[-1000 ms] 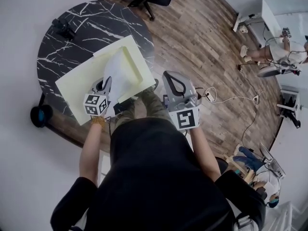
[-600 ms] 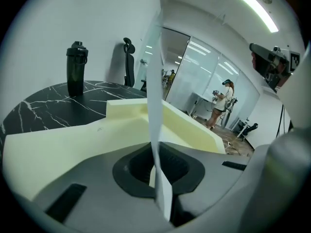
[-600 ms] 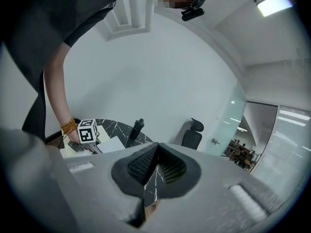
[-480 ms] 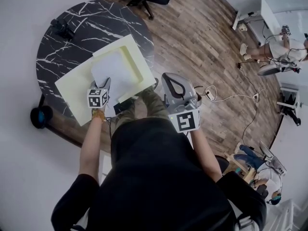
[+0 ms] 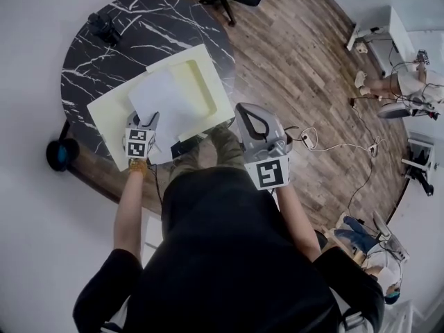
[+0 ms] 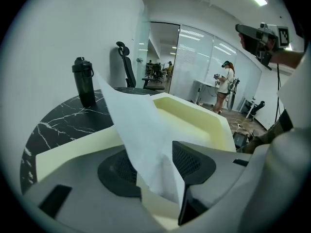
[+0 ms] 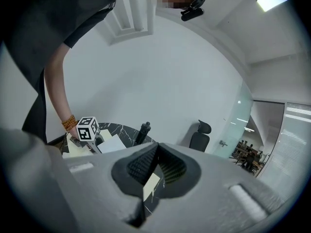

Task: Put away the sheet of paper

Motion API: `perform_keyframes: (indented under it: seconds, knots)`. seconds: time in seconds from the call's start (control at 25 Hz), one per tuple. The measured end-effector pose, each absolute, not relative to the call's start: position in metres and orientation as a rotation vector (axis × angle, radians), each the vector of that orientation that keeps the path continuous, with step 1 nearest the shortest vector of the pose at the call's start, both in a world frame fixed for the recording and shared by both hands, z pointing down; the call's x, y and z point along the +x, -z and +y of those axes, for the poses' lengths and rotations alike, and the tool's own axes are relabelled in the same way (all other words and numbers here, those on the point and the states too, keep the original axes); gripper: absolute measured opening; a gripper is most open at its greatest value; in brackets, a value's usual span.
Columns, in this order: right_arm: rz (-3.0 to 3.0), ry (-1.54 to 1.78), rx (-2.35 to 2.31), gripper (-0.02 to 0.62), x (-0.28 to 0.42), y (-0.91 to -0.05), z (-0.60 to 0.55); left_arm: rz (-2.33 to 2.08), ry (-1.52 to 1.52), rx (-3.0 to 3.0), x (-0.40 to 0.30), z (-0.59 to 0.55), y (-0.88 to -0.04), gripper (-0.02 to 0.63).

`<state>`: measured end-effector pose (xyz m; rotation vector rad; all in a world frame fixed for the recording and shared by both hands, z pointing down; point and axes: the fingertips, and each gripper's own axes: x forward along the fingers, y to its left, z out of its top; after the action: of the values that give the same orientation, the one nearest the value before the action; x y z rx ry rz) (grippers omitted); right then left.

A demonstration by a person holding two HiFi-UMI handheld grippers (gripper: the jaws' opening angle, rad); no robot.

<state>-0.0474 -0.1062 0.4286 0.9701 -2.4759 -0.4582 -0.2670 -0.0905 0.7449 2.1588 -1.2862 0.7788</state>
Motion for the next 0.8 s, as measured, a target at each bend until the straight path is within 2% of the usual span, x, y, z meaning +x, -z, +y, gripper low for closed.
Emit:
perform_keyframes:
  seconds: [0.2,0.32,0.48,0.8]
  knots:
    - [-2.502,0.467,0.949,-0.002,-0.057,-0.428,-0.106,-1.441,-0.727,2.061,-0.306,-0.078,-0.742,0.212]
    - [-2.494,0.465,0.947,-0.002,-0.056,-0.429,-0.106,-1.504,-0.797,2.096,-0.316,-0.071,-0.735,0.212]
    - [-2.486,0.441,0.944,-0.002,-0.055,-0.434,-0.104,-1.386,-0.922,2.209,-0.288,-0.064,-0.742,0.212]
    - [-2.503,0.376,0.983,-0.002,-0.051,-0.435,-0.104,-1.194,-0.977,2.232,-0.24,-0.085,-0.786,0.21]
